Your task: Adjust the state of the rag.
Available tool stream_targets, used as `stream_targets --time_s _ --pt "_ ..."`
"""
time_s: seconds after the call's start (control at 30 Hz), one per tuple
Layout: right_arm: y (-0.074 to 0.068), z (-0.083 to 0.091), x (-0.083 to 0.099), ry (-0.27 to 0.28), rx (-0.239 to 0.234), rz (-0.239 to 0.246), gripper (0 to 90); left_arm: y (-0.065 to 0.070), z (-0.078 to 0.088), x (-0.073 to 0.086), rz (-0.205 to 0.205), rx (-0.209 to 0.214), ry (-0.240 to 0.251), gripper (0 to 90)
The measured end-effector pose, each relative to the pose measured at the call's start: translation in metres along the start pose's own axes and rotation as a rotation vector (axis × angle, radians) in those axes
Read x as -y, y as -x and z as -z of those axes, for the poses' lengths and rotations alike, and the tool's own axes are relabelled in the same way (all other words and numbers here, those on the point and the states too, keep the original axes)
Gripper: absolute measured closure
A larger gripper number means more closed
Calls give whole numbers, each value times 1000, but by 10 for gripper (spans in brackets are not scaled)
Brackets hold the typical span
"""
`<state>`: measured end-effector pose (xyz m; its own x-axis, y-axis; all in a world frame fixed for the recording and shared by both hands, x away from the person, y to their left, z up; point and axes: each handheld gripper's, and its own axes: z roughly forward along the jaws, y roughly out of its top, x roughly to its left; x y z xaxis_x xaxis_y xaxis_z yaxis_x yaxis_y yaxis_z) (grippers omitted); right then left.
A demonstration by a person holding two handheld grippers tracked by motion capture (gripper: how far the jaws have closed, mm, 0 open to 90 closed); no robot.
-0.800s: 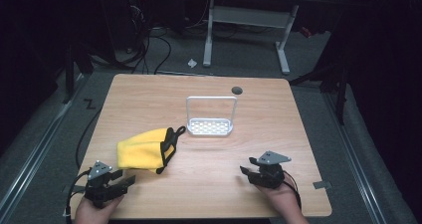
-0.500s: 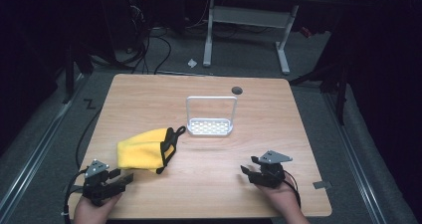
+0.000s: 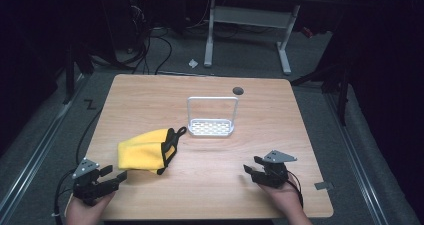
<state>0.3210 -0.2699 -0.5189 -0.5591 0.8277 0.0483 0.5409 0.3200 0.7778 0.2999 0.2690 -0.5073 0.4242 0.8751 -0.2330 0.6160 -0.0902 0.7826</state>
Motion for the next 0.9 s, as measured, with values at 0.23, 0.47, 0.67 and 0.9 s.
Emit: stream_targets --time_s 0.23,0.47,0.67,0.9 --pt "1 2 -2 5 -11 -29 444 5 12 -11 -25 -6 42 338" --pt "-4 1 -3 -13 -12 -5 438 15 17 -33 -46 6 48 342" --pt "-4 1 -4 -5 -12 4 438 30 -7 -63 -121 20 6 338" --pt "0 1 -3 -3 -14 -10 442 21 -68 -69 -89 -2 -178 555"
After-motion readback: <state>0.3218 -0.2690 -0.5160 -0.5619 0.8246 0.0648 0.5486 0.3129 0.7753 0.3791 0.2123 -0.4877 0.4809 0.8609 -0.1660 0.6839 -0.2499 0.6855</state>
